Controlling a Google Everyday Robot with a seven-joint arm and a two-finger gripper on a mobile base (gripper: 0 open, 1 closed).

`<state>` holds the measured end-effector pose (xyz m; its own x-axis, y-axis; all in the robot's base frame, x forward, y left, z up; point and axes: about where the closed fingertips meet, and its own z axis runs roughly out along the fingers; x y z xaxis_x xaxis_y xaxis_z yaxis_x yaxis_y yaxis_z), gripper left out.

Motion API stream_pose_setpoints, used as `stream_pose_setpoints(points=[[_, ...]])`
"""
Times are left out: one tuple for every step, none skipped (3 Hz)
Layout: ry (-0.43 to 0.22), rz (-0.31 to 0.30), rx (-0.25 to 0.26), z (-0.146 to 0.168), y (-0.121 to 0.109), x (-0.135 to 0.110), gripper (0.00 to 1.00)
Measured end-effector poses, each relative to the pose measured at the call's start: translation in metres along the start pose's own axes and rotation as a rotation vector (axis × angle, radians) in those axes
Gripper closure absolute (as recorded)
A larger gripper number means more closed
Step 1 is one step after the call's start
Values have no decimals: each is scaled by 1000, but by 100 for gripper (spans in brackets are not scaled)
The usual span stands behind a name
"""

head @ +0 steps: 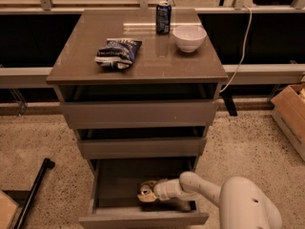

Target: Pick coke can from bottom drawer and place on counter

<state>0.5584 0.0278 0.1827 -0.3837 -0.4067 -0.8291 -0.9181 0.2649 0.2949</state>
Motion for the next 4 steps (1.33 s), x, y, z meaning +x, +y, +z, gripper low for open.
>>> stream_pose_setpoints(points=[[0, 0, 0, 0, 0, 0, 73], [0, 0, 0, 0, 0, 0, 42], [0, 0, 0, 0, 0, 0, 19], [50, -25, 9, -6, 13, -10, 0]])
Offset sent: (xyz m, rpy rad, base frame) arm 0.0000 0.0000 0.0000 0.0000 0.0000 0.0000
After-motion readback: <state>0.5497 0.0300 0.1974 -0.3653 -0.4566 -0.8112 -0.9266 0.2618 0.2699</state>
